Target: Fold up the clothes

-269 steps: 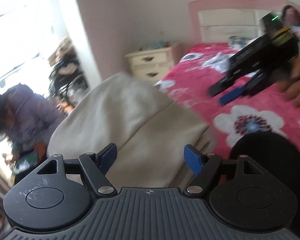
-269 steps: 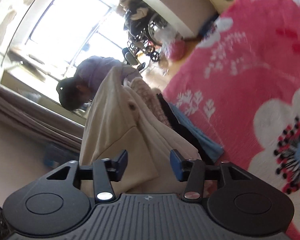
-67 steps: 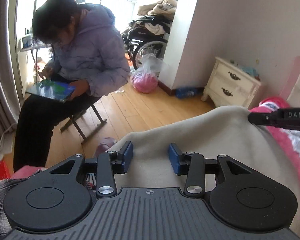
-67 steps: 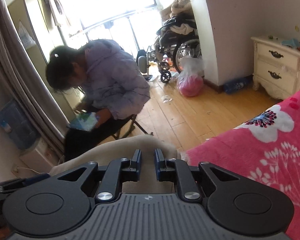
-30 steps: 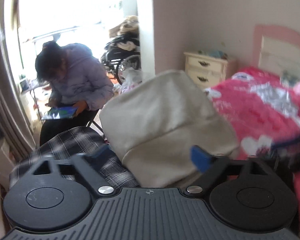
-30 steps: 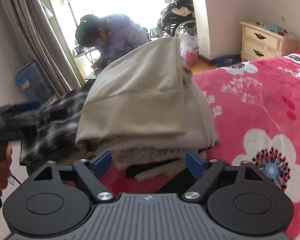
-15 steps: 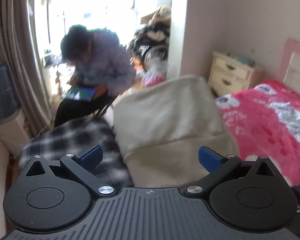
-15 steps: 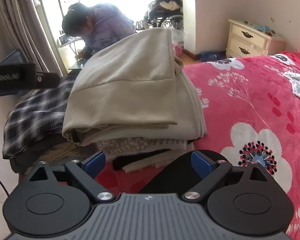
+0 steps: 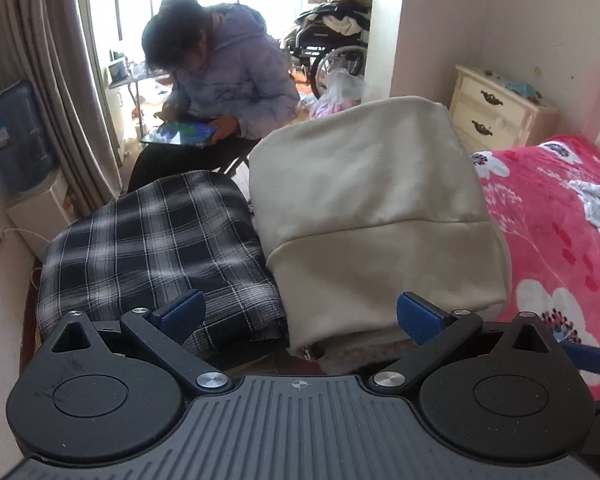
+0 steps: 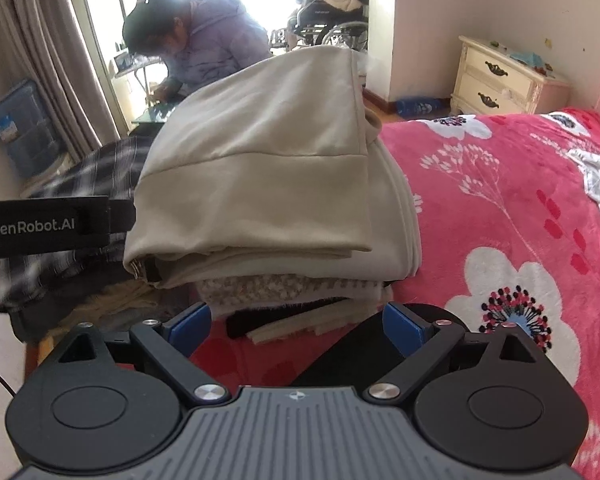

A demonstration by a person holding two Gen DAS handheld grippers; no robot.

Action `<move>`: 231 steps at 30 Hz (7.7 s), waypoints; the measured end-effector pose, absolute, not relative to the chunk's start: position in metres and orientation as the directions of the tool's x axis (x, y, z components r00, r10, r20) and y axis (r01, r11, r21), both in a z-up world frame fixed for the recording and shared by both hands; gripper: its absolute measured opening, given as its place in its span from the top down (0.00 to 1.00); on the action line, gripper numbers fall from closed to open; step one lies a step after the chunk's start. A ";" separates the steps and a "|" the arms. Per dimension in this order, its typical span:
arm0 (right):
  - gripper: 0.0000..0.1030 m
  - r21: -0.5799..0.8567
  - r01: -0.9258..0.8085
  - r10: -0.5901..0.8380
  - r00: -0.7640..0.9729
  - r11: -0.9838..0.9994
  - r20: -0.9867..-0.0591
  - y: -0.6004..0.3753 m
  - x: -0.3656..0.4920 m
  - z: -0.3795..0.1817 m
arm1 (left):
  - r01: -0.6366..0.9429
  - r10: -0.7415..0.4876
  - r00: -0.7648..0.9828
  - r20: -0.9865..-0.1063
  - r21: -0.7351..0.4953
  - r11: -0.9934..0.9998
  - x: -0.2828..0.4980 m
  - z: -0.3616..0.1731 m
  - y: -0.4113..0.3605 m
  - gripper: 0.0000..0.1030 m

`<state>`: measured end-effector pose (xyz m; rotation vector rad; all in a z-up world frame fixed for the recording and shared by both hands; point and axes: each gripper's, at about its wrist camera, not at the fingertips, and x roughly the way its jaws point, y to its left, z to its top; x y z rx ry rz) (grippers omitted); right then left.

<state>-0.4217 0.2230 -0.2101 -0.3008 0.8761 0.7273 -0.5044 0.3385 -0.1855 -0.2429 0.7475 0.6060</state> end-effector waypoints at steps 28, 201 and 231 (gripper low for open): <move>0.07 0.034 -0.639 0.404 0.443 0.769 -0.800 0.204 -0.411 -0.214 | -0.620 0.473 0.539 -0.697 0.051 0.783 -0.498 -0.191 0.296 0.00; 0.07 -0.046 -0.680 0.380 0.463 0.731 -0.801 0.239 -0.426 -0.215 | -0.636 0.476 0.497 -0.725 0.069 0.769 -0.498 -0.204 0.321 0.00; 0.07 -0.051 -0.676 0.374 0.467 0.735 -0.801 0.239 -0.424 -0.214 | -0.621 0.467 0.503 -0.727 0.072 0.780 -0.496 -0.203 0.319 0.00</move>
